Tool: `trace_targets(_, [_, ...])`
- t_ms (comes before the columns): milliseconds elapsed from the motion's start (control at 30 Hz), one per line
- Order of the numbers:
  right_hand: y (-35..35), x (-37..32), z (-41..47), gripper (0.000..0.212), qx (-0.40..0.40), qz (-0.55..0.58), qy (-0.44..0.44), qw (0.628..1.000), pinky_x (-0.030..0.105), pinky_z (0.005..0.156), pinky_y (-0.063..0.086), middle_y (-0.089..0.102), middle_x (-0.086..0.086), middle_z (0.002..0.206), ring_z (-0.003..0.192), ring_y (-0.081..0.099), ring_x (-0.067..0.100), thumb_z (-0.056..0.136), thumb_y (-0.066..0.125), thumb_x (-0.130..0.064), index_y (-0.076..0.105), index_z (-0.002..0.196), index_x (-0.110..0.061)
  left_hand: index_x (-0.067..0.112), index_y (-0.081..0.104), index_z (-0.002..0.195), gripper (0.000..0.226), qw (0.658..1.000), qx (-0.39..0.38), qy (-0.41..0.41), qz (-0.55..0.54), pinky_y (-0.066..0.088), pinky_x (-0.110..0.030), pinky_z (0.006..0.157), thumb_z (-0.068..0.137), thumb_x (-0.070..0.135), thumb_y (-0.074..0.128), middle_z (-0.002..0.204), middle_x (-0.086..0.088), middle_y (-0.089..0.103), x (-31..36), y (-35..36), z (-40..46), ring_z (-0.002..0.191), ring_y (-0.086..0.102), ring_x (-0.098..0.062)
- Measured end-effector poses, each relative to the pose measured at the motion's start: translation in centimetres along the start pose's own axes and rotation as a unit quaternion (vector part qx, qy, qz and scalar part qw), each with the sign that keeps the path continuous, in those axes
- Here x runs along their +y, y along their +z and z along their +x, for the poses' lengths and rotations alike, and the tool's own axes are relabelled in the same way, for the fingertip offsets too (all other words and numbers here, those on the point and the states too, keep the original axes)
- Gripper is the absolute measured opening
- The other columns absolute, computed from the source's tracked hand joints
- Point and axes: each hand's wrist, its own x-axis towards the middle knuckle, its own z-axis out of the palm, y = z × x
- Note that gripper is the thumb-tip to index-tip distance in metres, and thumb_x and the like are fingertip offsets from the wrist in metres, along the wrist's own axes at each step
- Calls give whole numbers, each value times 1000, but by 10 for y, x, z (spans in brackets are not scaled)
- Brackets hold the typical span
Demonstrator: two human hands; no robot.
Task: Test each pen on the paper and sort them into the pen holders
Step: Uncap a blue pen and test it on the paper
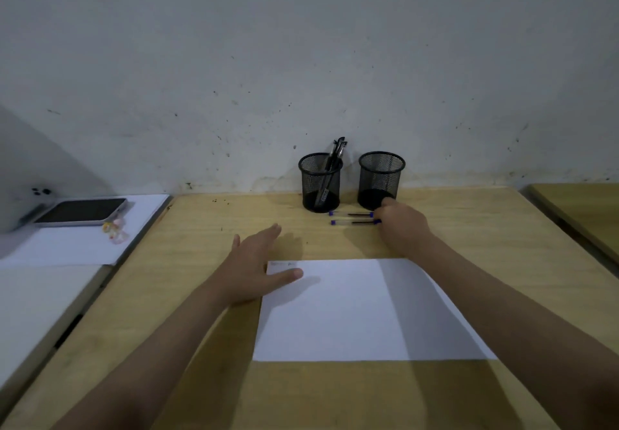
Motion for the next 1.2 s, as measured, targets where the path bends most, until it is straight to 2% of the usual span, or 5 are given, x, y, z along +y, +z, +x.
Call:
trace_targets(300, [-2,-8,-4,18,53,-23,-19,998,37,69,46,55,11,106,103,53,31,89,48,-4,59,104,-5,30,27,145,100,1000,-7,16,25,2,-40,115,62,82,50,154,19,15,-23,9,-24,136,11,6])
trace_targets(400, [-5,-16,-9,19,130,115,-27,984,40,74,50,58,11,101,99,53,29,89,55,-8,60,107,-7,29,27,145,103,1000,1,16,26,3,-40,115,60,85,47,154,17,15,-23,10,-23,134,11,8])
trace_targets(533, [-25,-53,-33,16,191,378,-30,905,16,65,45,58,5,79,68,56,11,85,59,1,65,95,-10,27,23,146,112,1000,11,10,19,3,-41,116,55,91,41,154,14,19,-22,10,-25,140,16,-2])
trace_targets(833, [-30,-109,-75,8,82,712,103,690,23,61,55,71,3,78,70,71,11,88,62,-5,60,84,-12,24,60,117,54,955,228,38,-186,46,-18,83,68,33,81,108,13,64,33,9,-36,97,59,2])
trace_targets(1200, [-25,-122,-94,8,72,677,115,724,21,60,54,70,-1,78,69,65,0,90,61,-14,66,84,-16,10,71,88,12,930,319,123,-134,49,-20,64,77,15,73,77,2,69,53,23,-36,71,59,-6])
